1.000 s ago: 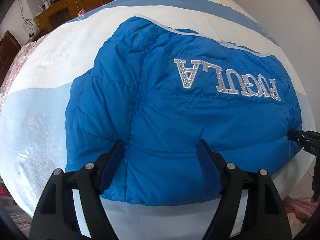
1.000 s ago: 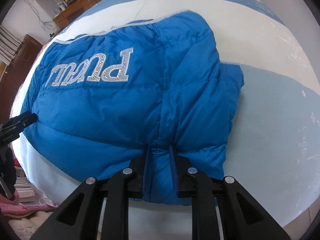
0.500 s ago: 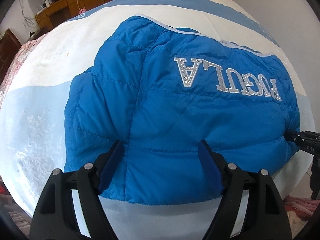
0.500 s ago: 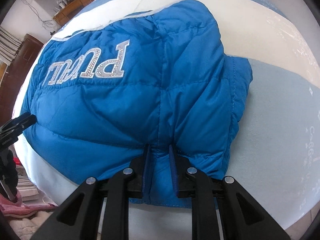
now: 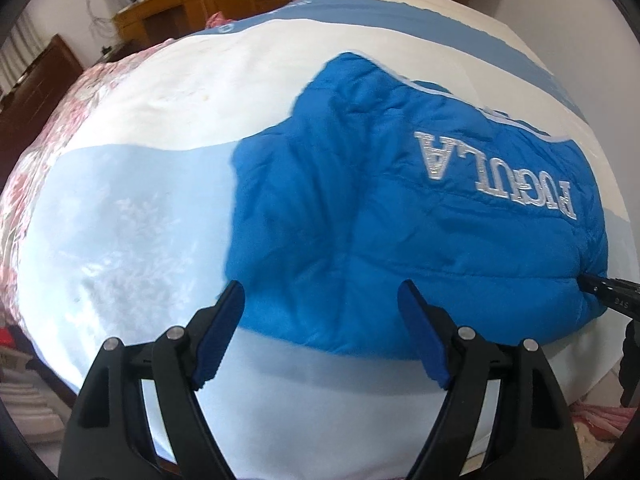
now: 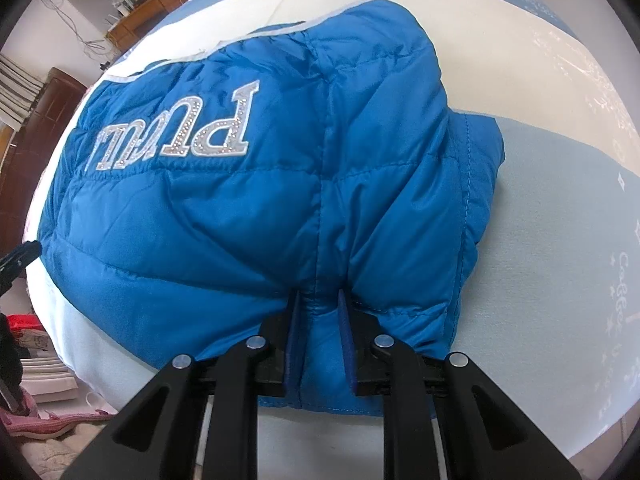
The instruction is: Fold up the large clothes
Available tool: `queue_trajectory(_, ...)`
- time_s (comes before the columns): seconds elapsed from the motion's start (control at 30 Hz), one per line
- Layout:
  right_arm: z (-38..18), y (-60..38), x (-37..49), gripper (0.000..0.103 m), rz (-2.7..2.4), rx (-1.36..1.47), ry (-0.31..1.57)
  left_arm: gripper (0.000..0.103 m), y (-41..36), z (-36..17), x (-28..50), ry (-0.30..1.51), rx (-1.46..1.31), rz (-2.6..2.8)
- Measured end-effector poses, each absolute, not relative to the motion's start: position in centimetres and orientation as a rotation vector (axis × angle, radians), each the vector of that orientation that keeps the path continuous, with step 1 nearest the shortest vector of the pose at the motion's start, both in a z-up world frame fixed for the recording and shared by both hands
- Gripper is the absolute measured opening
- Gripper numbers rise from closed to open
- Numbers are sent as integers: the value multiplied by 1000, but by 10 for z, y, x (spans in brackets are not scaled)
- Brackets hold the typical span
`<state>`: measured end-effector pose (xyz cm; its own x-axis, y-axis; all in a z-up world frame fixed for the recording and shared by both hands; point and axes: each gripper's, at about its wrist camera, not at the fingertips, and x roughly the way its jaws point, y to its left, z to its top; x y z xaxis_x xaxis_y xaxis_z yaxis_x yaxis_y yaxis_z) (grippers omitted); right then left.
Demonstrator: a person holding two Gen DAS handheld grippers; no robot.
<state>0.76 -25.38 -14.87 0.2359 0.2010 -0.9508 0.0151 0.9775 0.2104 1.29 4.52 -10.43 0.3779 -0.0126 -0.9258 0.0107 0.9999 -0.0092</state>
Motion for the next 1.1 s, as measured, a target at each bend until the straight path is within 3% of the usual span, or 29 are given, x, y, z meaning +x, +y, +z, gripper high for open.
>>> queue_trajectory(0.47, -148, -251, 9, 18, 132, 161, 1344, 79, 90, -143, 1, 1229, -398, -68)
queue_trajectory(0.87, -148, -252, 8, 18, 140, 171, 1336, 83, 130, -181, 27, 1144, -751, -53)
queue_trajectory(1.03, -147, -260, 8, 18, 158, 210, 1343, 41, 131, -169, 20, 1063, -791, -85)
queue_trajectory(1.1, -140, -267, 7, 18, 163, 226, 1351, 35, 130, -159, 13, 1047, -786, -93)
